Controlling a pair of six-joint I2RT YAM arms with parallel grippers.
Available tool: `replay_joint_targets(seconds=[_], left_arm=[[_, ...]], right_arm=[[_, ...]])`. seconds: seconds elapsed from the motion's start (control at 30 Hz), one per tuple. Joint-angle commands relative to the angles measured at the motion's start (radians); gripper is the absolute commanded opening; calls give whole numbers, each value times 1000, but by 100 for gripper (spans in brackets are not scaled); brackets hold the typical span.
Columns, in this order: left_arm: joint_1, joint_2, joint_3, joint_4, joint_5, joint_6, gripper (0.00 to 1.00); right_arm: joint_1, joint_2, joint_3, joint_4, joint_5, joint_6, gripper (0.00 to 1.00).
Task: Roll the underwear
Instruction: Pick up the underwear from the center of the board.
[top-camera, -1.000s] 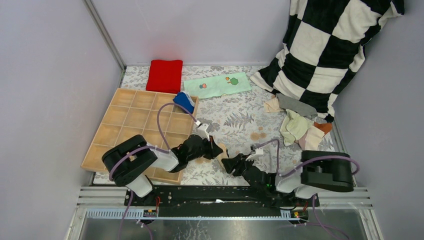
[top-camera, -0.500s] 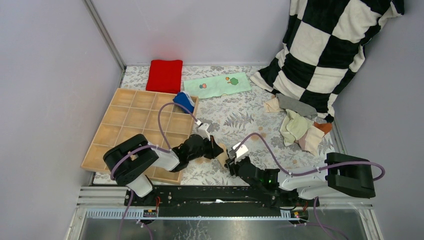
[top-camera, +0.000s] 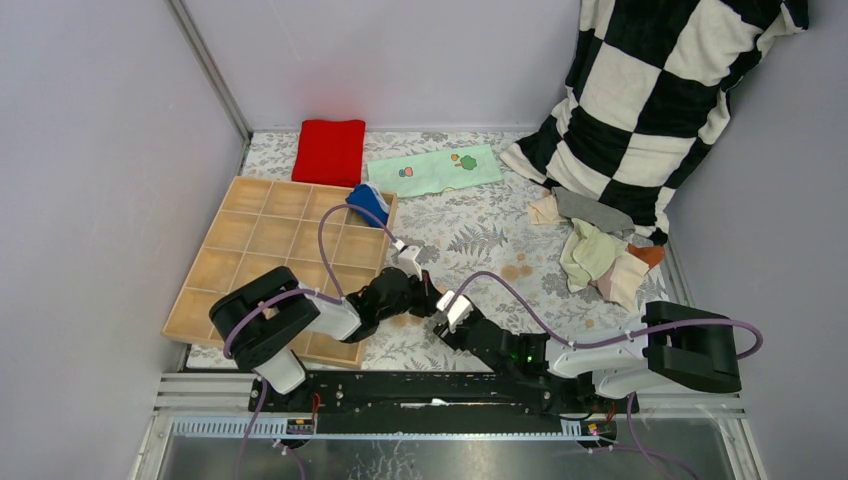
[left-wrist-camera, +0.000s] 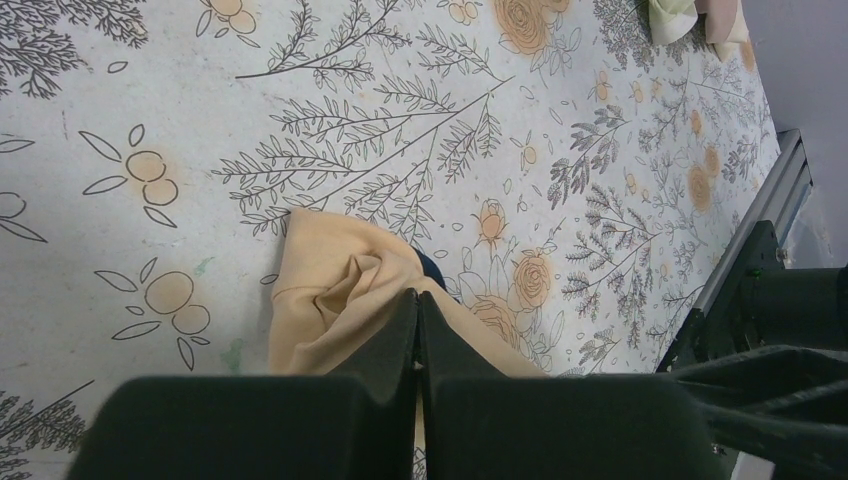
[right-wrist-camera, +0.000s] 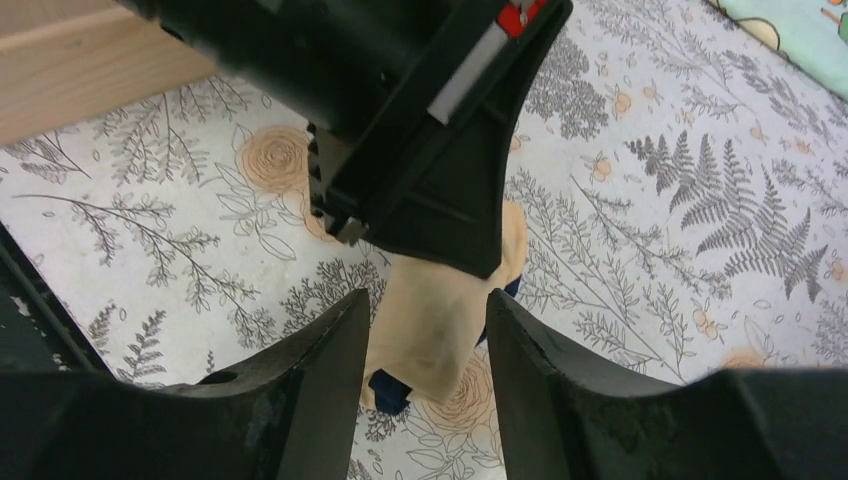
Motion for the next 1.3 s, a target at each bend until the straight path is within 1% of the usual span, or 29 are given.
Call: replay_joint_targets(seconds=[0.0,0.07,0.17,0.27,0.4,0.57,0.63,0.77,0.83,0.93,1.1,1.27], left_arm=[[-6,31,1,-70,-4,22,0],[-6,33,1,-68,-1,20,0],[-5,34,1,-67,0,20,0],[-6,34,2,-68,1,18,0],[-5,31,3,-69,3,15,0],[-6,22,3,-71,6,12,0],[-6,10,5,-74,9,11,0],[-6,-35,11,-98,0,9,0],[-5,-66,20,-120,-11,12,0],[-6,-111,35,-152,-24,20,0],[-4,-179,48,-191,-29,33,4],[-5,-178,33,-186,-19,47,5]], right_arm=[[8,-4,50,1,-40,-50,52],[7,24,46,19,-69,-27,50],[12,82,36,55,-67,-5,46],[12,139,17,124,-69,7,45],[12,203,20,166,-59,19,43],[12,234,6,183,12,35,31],[13,244,-1,175,35,79,26],[12,252,-35,194,62,151,12],[12,248,-57,212,66,199,7],[12,254,-85,252,61,271,4],[12,272,-123,330,62,385,2],[12,279,-160,418,63,489,1]])
